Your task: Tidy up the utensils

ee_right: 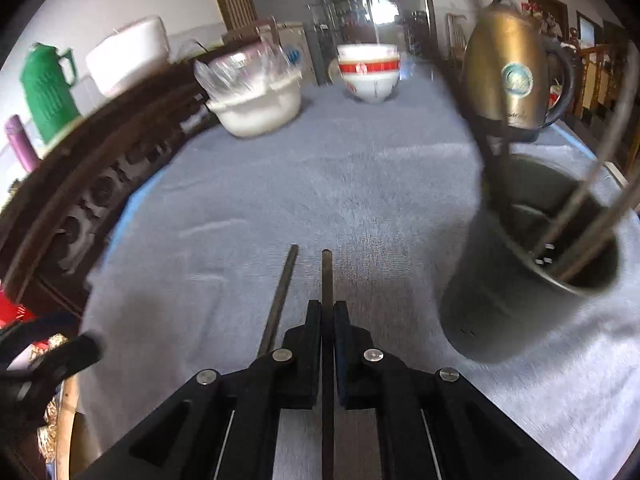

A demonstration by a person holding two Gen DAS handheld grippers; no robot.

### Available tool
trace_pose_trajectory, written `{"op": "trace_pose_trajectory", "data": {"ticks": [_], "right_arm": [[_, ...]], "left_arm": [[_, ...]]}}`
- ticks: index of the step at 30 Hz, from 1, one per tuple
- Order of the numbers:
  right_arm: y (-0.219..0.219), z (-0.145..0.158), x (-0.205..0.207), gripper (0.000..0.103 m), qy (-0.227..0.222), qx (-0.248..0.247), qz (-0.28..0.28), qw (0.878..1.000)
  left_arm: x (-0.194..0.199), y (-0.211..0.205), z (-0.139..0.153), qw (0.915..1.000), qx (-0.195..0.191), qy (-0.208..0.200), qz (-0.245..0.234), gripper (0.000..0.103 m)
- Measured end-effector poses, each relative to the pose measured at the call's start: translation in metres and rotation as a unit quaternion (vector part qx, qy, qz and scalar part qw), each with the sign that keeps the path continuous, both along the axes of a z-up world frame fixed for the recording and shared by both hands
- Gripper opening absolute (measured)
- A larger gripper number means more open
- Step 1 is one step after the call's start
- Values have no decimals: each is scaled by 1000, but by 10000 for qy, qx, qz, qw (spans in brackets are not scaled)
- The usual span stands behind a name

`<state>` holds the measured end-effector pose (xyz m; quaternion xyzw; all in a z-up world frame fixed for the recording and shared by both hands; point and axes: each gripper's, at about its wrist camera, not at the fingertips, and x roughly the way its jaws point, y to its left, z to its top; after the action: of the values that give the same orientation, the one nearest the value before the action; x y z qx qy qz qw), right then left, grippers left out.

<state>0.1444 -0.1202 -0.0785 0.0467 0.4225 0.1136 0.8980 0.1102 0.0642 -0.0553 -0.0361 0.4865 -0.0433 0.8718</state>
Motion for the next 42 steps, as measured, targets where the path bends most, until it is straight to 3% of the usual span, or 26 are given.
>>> {"op": "trace_pose_trajectory", "data": {"ticks": [6, 10, 12, 15, 24, 26, 28, 29, 30, 36, 42], "right_arm": [[-28, 24, -40, 6, -479, 425, -124, 9979], [-50, 36, -58, 6, -730, 680, -319, 9945], [-58, 39, -62, 6, -774, 727, -384, 9936], [-68, 42, -68, 6, -807, 780, -466, 9926], [-85, 40, -77, 6, -786, 915, -561, 9911], [-85, 41, -78, 6, -795, 936, -568, 9908], [-87, 42, -80, 6, -812, 931, -573, 9907], [-87, 42, -80, 6, -816, 937, -576, 9906], [-86, 43, -80, 6, -825, 934, -582, 9905], [-86, 52, -83, 6, -989, 920, -633, 9888], [-101, 75, -92, 6, -1420, 1035, -770, 9814]], "left_arm": [[42, -39, -4, 9981, -116, 289, -535, 81], [74, -65, -20, 9929, -424, 708, -855, 80], [87, -72, -31, 9903, -528, 976, -832, 66], [107, -81, -46, 9850, -620, 1367, -846, 56], [150, -93, -62, 9749, -844, 1943, -683, 48], [156, -96, -61, 9755, -755, 1955, -669, 39], [159, -98, -61, 9759, -667, 1957, -690, 24], [160, -100, -63, 9751, -692, 1982, -713, 12], [161, -100, -64, 9747, -708, 1998, -711, 8], [142, -85, -55, 9790, -853, 1775, -532, 6], [98, -73, -6, 9908, -823, 978, -445, 6]]}}
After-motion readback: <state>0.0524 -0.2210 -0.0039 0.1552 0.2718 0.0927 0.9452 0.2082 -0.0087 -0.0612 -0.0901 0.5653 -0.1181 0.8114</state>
